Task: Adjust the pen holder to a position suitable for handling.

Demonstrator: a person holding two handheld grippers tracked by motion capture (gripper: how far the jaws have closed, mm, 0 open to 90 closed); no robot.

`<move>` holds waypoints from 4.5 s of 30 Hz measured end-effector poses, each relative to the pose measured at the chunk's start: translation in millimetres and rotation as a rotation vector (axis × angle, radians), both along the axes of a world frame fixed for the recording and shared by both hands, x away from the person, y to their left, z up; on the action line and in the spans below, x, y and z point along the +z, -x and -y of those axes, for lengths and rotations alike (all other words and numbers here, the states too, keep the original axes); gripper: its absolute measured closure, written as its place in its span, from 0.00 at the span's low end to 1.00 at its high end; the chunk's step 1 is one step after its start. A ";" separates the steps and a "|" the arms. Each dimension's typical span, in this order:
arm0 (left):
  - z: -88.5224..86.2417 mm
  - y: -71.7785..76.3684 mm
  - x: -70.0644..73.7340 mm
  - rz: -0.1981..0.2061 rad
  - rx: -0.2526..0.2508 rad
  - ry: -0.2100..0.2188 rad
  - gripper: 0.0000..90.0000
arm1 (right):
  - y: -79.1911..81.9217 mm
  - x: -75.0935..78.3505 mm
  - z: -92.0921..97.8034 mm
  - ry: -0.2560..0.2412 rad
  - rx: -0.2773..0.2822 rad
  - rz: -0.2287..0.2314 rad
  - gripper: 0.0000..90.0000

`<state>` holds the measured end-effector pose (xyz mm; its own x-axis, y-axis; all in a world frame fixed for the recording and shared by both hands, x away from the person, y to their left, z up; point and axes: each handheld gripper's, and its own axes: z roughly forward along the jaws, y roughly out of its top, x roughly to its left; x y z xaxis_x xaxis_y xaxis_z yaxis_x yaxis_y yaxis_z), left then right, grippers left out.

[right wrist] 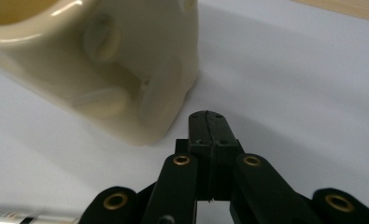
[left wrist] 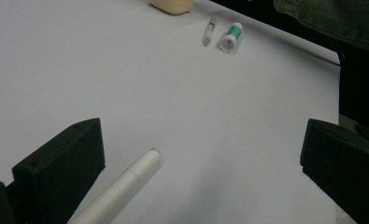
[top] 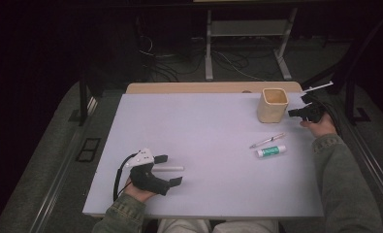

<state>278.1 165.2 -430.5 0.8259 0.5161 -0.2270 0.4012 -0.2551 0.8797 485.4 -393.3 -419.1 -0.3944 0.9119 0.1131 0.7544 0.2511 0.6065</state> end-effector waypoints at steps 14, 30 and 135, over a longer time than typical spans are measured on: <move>-0.4 -0.7 -1.4 -0.008 0.000 -0.001 0.00 | -17.4 -5.4 -2.1 -0.068 -0.034 -0.019 0.99; 0.2 -0.8 -2.3 -0.015 0.002 -0.002 0.00 | -24.4 -17.5 -2.8 -0.142 -0.017 -0.046 0.99; 1.0 0.6 -0.2 0.002 -0.008 -0.004 0.00 | -27.9 0.4 -138.3 -0.098 0.313 -0.058 1.00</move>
<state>277.5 164.1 -430.6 0.8304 0.5105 -0.2233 0.3972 -0.2613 0.8798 513.3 -254.9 -418.7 -0.6441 0.7311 0.2248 0.6840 0.4190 0.5972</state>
